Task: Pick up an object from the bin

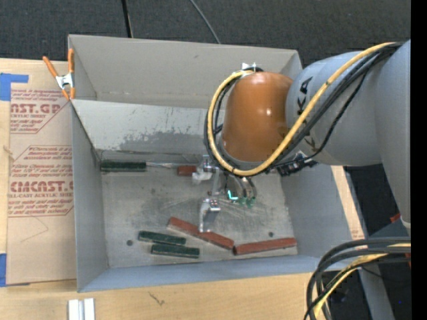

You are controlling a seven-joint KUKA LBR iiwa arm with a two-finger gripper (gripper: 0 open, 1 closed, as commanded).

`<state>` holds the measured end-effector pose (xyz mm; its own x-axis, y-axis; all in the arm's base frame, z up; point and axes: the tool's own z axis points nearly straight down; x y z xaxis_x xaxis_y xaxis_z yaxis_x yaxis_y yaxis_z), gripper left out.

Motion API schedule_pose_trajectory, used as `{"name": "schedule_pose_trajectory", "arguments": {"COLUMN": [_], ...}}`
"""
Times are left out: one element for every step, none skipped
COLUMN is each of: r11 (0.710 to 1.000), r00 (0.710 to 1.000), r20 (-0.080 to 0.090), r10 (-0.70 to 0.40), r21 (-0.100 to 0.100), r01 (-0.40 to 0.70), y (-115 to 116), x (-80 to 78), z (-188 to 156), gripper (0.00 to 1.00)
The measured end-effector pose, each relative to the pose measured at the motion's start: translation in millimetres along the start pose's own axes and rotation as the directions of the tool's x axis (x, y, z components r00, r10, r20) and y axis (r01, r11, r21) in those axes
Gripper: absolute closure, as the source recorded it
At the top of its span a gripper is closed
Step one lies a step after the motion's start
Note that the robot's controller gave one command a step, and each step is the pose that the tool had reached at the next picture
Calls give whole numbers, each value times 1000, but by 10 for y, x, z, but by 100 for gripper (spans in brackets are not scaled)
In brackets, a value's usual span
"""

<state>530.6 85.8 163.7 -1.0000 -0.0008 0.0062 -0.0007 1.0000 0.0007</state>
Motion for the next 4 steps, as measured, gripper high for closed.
{"name": "schedule_pose_trajectory", "arguments": {"r11": [1000,1000,999,988], "r00": [1000,1000,999,988], "r20": [7,11,15,5], "r10": [1,-8,-32,157], "r21": [-1,0,-1,-1], "r01": [-1,8,32,-157], "y": [-4,-713,-906,-811], "x": [-18,311,381,471], "z": [-32,731,893,688], "gripper": [0,0,0,0]}}
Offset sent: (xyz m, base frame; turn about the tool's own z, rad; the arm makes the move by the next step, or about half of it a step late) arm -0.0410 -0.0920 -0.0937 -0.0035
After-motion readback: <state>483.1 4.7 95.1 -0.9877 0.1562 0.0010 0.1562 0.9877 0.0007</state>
